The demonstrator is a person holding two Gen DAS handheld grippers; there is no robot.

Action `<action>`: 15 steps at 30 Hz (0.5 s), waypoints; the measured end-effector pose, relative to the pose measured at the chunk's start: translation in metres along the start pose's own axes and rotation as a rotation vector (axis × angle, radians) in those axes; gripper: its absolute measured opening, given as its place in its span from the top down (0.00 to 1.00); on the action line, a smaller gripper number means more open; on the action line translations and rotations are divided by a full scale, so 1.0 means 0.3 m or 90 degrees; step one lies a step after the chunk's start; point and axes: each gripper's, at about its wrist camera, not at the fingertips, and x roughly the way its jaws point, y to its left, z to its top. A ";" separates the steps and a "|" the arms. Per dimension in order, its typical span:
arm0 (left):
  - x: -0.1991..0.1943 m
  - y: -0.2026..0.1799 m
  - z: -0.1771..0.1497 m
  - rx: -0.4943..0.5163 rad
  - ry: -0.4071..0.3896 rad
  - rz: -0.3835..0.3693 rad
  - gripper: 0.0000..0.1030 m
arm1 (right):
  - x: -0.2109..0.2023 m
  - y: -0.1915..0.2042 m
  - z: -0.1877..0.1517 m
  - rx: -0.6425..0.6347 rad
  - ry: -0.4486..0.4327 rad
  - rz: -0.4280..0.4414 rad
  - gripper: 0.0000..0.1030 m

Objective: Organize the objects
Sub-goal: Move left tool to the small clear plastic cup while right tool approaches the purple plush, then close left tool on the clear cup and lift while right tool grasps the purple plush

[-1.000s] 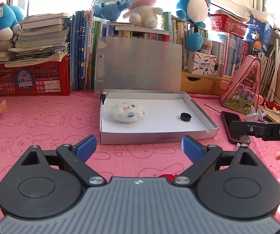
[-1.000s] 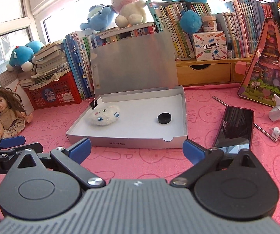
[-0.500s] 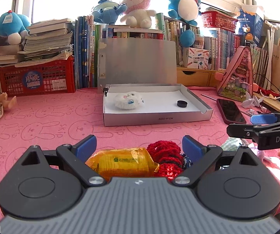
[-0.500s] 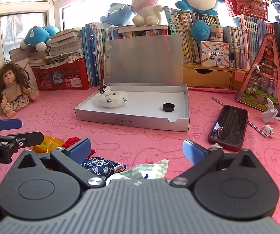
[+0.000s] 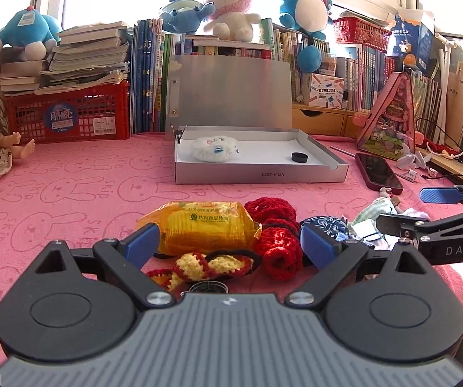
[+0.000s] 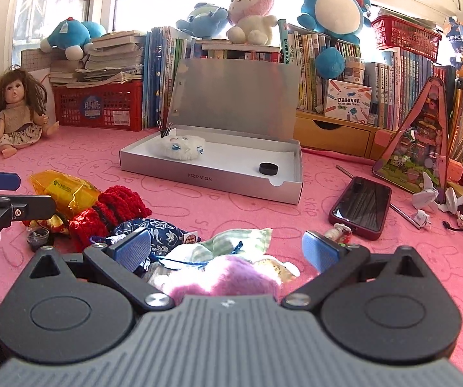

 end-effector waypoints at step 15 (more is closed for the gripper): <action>0.057 0.044 -0.085 -0.055 0.047 0.001 0.08 | 0.020 0.033 -0.095 0.000 0.038 -0.027 0.00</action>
